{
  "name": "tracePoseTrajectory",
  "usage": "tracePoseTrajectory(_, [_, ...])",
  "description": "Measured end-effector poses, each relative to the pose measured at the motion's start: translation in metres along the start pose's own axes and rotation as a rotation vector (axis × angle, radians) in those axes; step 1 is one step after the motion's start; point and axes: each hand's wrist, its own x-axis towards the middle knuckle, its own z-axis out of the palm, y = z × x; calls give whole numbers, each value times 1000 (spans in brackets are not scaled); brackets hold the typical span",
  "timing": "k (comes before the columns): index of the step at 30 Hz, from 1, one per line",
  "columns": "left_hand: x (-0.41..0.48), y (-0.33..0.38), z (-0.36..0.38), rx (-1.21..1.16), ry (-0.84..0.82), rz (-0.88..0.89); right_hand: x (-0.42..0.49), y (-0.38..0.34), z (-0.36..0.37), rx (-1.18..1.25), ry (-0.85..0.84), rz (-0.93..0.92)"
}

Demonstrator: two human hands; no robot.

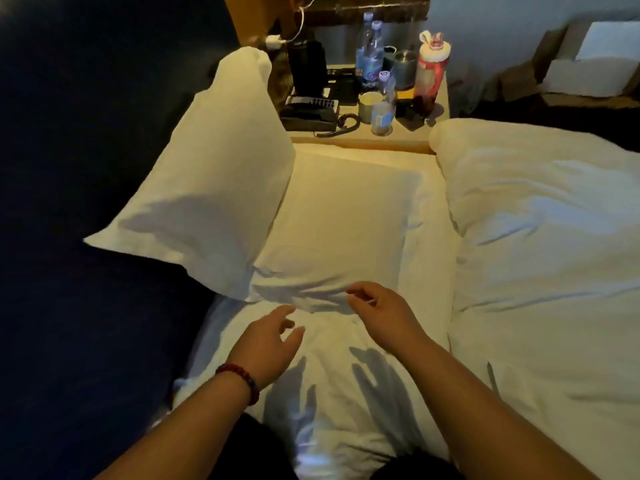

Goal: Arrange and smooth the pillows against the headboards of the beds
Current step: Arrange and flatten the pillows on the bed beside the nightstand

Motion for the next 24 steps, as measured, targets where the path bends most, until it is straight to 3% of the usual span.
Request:
tracePoseTrajectory(7, [-61,-28,38,-223,-200,-293,-7,18,6,-111,-245,-1])
tracePoseTrajectory(10, [-77,-31,47,-197,-251,-340,-12,20,2,-96,-239,20])
tracePoseTrajectory(15, [-94,-31,58,-172,-293,-340,-30,21,12,-143,-276,21])
tracePoseTrajectory(24, [-166,-85,57,-162,-228,-116,-116,13,88,-154,-272,-53])
